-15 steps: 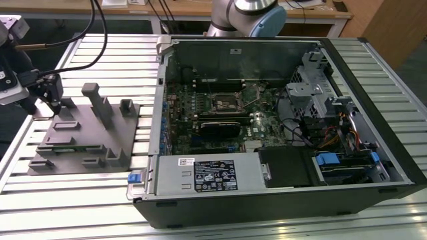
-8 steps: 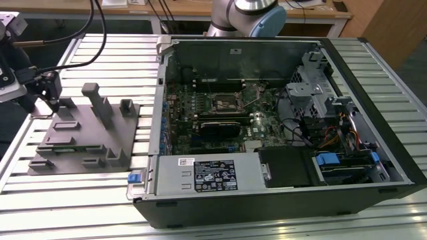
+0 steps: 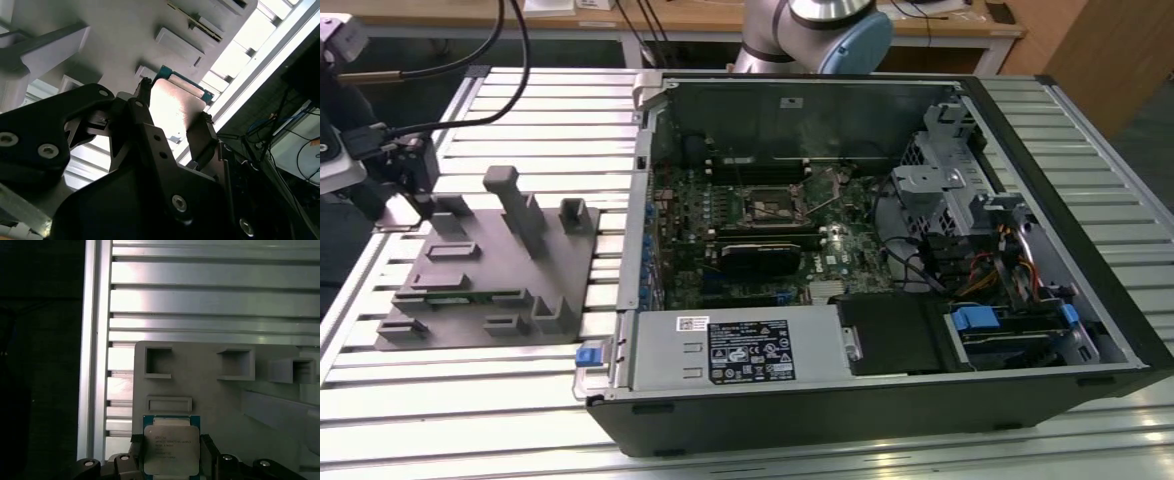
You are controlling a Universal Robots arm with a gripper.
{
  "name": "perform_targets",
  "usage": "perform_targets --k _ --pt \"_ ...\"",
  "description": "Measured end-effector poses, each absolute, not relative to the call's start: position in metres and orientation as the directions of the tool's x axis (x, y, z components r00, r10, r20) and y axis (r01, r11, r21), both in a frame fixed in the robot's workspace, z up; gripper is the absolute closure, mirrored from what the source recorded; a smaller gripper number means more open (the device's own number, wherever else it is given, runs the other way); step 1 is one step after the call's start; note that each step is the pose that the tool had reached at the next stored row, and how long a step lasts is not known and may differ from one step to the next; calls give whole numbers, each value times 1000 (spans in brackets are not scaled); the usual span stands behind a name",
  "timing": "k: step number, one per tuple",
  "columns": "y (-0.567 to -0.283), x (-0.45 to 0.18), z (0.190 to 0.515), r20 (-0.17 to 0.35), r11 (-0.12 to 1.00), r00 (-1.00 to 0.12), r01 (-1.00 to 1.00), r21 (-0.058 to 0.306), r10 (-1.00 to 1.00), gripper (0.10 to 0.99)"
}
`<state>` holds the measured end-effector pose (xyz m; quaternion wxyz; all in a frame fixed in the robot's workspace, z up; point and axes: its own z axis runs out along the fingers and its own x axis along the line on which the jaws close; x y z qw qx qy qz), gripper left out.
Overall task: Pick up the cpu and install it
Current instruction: 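Pick up the cpu and move it towards the insertion slot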
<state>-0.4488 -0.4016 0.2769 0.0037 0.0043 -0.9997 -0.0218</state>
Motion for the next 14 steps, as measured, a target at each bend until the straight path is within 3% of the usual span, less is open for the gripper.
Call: perform_targets --k 14 --pt "-402 -449 292 7 999 -1000 -9 44 -9 549"
